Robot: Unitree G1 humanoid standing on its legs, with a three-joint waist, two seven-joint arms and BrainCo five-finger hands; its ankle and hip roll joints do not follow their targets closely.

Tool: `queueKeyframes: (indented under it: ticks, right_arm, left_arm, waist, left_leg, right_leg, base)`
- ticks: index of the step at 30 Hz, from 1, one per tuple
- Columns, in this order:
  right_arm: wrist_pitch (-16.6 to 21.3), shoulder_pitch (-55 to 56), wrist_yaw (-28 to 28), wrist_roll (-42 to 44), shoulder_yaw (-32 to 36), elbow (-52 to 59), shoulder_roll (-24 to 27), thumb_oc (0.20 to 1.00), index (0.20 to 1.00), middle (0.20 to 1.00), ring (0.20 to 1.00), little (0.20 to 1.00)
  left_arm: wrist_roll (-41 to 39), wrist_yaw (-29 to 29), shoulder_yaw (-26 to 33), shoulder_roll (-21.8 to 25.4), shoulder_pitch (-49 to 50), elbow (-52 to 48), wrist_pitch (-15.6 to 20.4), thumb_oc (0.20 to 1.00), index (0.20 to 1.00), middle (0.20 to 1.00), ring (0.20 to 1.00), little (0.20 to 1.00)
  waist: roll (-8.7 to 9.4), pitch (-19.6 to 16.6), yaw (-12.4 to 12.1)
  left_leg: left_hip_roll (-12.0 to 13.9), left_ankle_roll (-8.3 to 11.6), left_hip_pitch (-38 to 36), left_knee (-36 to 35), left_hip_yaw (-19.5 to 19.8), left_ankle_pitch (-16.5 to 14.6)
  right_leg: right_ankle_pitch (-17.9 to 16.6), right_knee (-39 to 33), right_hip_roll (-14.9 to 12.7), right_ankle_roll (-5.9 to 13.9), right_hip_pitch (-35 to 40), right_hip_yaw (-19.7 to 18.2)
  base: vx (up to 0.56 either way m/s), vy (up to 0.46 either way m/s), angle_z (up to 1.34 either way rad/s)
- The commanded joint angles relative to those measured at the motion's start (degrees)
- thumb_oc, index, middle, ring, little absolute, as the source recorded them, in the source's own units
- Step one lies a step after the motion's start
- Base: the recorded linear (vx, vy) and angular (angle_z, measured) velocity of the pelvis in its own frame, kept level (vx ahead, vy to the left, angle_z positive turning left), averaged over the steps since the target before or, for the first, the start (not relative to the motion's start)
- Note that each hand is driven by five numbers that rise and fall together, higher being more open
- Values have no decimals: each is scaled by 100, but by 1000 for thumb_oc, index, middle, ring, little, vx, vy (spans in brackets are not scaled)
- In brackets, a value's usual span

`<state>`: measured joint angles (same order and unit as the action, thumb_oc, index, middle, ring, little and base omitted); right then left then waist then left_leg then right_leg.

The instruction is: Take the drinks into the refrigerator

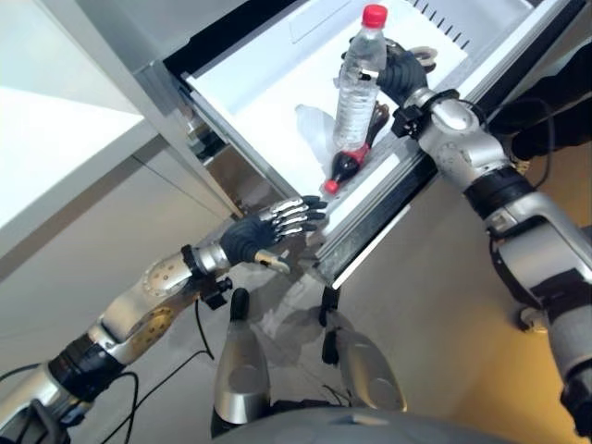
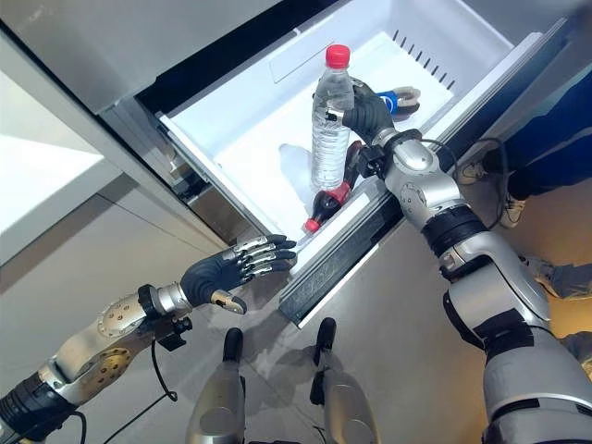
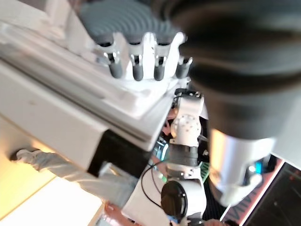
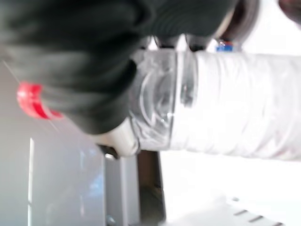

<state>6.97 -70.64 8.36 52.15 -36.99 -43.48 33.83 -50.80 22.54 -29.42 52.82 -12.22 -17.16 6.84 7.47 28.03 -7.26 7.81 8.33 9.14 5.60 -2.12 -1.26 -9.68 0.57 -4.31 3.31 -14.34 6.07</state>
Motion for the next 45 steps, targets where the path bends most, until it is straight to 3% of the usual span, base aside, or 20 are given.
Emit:
queueKeyframes:
  ticks: [1,15,24,33,45]
  right_arm:
    - [698,-1158,-74,128,-19,-91,-130,200,200,200,200,200]
    - [570,-1163,-128,-1166,-799,-550,-680,200,200,200,200,200]
    - [485,-1470,-298,-4098,-1887,-471,-403,200,200,200,200,200]
    - [351,-1963,-434,-6985,-2751,-633,-455,200,200,200,200,200]
    - [340,-2016,-310,-8204,-3030,-516,-274,200,200,200,200,200]
  left_arm:
    - [-181,-48,-57,144,53,-935,390,1000,1000,1000,1000,1000]
    - [-51,-301,-119,84,52,-1012,524,1000,1000,1000,1000,1000]
    - [60,-299,-68,87,93,-998,525,1000,1000,1000,1000,1000]
    - [118,-380,129,-134,170,-951,434,1000,1000,1000,1000,1000]
    - [287,-423,305,-377,269,-943,404,1000,1000,1000,1000,1000]
  waist:
    - [-165,8,-165]
    - [-75,177,-270]
    - [53,177,-314]
    - [180,177,-326]
    - [168,176,-301]
  left_leg:
    - [-360,-875,-16,-226,165,46]
    - [-365,-876,398,-189,377,116]
    - [-370,-870,514,-237,497,147]
    - [-379,-880,430,-381,563,146]
    - [-382,-896,309,-517,578,147]
  right_leg:
    - [861,1609,161,175,-367,119]
    - [893,1691,137,142,-687,344]
    - [864,1617,101,174,-731,448]
    - [881,1519,125,178,-648,479]
    - [888,1440,119,187,-569,492]
  base:
    - [-61,-32,11]
    - [-32,-10,8]
    - [-3,-2,8]
    - [1,0,2]
    - [0,0,0]
